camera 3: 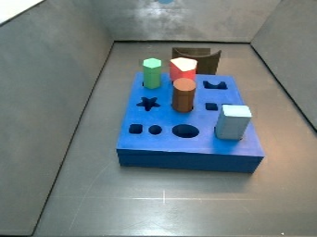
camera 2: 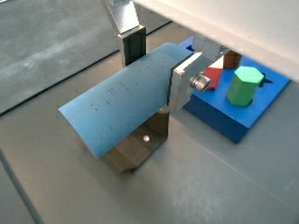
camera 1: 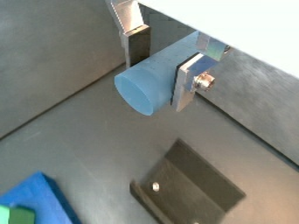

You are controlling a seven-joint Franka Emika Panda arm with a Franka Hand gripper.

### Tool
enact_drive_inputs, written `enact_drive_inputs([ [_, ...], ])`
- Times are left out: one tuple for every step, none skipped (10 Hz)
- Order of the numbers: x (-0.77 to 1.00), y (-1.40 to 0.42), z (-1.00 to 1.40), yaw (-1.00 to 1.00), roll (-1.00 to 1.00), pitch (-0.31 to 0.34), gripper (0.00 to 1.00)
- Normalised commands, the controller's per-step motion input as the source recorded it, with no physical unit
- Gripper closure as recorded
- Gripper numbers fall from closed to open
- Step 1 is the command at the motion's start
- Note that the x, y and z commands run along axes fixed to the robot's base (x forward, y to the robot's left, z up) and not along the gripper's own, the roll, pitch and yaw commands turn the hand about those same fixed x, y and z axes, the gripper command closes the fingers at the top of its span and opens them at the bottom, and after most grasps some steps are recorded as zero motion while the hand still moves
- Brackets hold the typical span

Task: Pick up the oval object. Move up. Place the oval object on the fixture. Regrasp the oval object. Move to above the board. Insert the oval object.
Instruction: Place the oval object on the fixture.

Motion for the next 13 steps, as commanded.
enact_drive_inputs([
  [1.00,-0.20,0.03,-0.01,0.07,0.149,1.00],
  [1.00,-0.16,0.02,0.01,0.06,0.157,1.00],
  [1.00,-0.14,0.02,0.02,0.06,0.154,1.00],
  [1.00,-0.10,0.02,0.03,0.06,0.156,1.00],
  [0.89,-0.22,-0.14,-0.02,-1.00,0.133,1.00],
  [0.79,-0.15,-0.12,-0.03,-1.00,0.129,1.00],
  [0.74,-0.07,-0.10,-0.04,-1.00,0.130,1.00],
  [0.64,-0.02,-0.04,-0.06,-1.00,0.140,1.00],
  [0.57,0.01,-0.03,-0.06,-1.00,0.148,1.00],
  [0.50,0.02,-0.03,-0.07,-1.00,0.153,1.00],
  [0.43,0.03,-0.03,-0.08,-1.00,0.154,1.00],
  [0.34,0.04,-0.02,-0.10,-1.00,0.160,1.00],
  [0.28,0.04,-0.02,-0.12,-1.00,0.166,1.00],
])
